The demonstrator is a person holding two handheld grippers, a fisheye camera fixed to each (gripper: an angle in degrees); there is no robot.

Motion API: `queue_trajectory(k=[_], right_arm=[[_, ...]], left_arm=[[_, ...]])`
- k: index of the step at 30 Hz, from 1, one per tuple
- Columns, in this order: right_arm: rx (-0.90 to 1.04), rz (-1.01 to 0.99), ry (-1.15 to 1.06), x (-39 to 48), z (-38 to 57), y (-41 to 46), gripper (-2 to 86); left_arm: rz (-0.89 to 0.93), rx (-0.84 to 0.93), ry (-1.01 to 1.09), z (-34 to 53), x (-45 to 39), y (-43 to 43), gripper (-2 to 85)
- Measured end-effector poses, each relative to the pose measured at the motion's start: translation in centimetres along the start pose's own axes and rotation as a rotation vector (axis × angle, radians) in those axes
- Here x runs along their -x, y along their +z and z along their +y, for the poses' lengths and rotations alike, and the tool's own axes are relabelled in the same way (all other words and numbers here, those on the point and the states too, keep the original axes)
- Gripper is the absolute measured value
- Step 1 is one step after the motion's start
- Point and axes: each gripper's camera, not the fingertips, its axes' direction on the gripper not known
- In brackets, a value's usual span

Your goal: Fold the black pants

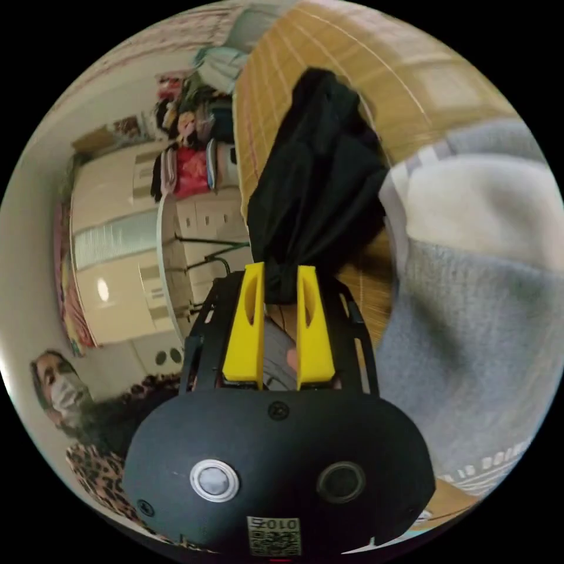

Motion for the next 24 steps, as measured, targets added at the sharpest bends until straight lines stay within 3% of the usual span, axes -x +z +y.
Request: queue_trajectory(k=[2,6,11,16,19,21,24], right_arm=[[-0.001,0.040,-0.090,1.8,-0.1,-1.0,5.2],[-0.230,0.255,-0.114,3.8,-1.8,-2.3,8.9],[-0.178,0.286,-0.070,2.3,-7.9,2.3,15.8],[-0.064,0.430,-0.062,1.5,-10.5,8.9,15.7],[-0.063,0.389,-0.130,1.8,-10.0,11.4,13.0],[0.092,0.302,-0.147,1.0,-10.0,14.7,8.5],[0.149,0.191,-0.125,0.4,-9.2,17.4,6.2]], left_arm=[[0.010,-0.023,-0.016,0.8,1.3,-1.4,0.1],[0.097,-0.032,-0.020,1.8,3.6,-2.9,0.0],[0.074,-0.033,-0.010,2.1,4.7,-4.1,0.1],[0.064,-0.028,-0.033,2.4,7.3,-5.4,0.1],[0.066,-0.026,-0.045,2.7,8.8,-6.2,0.1],[0.070,-0.019,-0.043,2.8,9.7,-6.7,0.2],[0.133,-0.013,-0.013,3.3,10.4,-7.8,0.2]])
